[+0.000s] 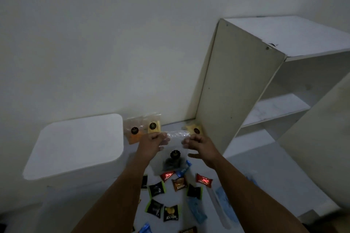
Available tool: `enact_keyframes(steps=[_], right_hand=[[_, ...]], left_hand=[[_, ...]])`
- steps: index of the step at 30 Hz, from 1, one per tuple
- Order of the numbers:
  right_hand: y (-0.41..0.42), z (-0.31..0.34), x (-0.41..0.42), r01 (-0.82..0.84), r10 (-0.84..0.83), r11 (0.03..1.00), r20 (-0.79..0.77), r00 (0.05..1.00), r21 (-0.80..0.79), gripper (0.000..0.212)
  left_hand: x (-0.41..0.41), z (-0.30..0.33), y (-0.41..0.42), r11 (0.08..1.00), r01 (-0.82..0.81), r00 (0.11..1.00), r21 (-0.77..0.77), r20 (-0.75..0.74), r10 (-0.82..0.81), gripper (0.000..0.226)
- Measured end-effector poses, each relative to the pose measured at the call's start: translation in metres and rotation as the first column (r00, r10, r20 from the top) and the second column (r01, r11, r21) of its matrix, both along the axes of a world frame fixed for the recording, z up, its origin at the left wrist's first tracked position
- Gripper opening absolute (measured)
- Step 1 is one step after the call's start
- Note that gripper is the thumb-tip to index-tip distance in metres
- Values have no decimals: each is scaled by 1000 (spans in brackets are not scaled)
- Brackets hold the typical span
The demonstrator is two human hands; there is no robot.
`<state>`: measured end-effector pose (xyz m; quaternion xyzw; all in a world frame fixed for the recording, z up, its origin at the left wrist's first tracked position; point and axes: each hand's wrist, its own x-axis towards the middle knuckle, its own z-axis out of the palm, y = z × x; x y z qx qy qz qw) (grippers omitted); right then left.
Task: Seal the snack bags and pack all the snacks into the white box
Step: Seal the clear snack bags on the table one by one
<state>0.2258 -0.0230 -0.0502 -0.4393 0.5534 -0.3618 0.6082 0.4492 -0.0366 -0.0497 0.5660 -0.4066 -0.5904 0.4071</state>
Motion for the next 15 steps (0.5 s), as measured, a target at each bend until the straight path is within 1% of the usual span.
enact_keyframes(steps=[4,7,10,12,13,15], right_hand=[[-56,-22,-17,86,-89,994,48,995,61,8],[-101,-38,-20,101,-107,991,72,992,90,7],[-140,-54,-15,104,-112,990,77,991,99,6],[-160,-67,-11,119,-128,986,73,989,113,6],[-169,-74,-9,133,-142,984,74,987,123,6],[-186,-89,-4,156,-165,979,62,984,134,7]], left_hand=[[-18,-30,-37,1000,17,995,10,100,-18,25],[-28,-61,-66,999,52,972,7,228,-53,20],[-37,-89,-96,999,49,921,5,387,-47,21],[-45,-99,-116,993,-104,938,55,337,79,13],[-48,-105,-125,980,-186,932,73,328,153,10],[-53,-117,-142,961,-271,907,50,349,237,12]])
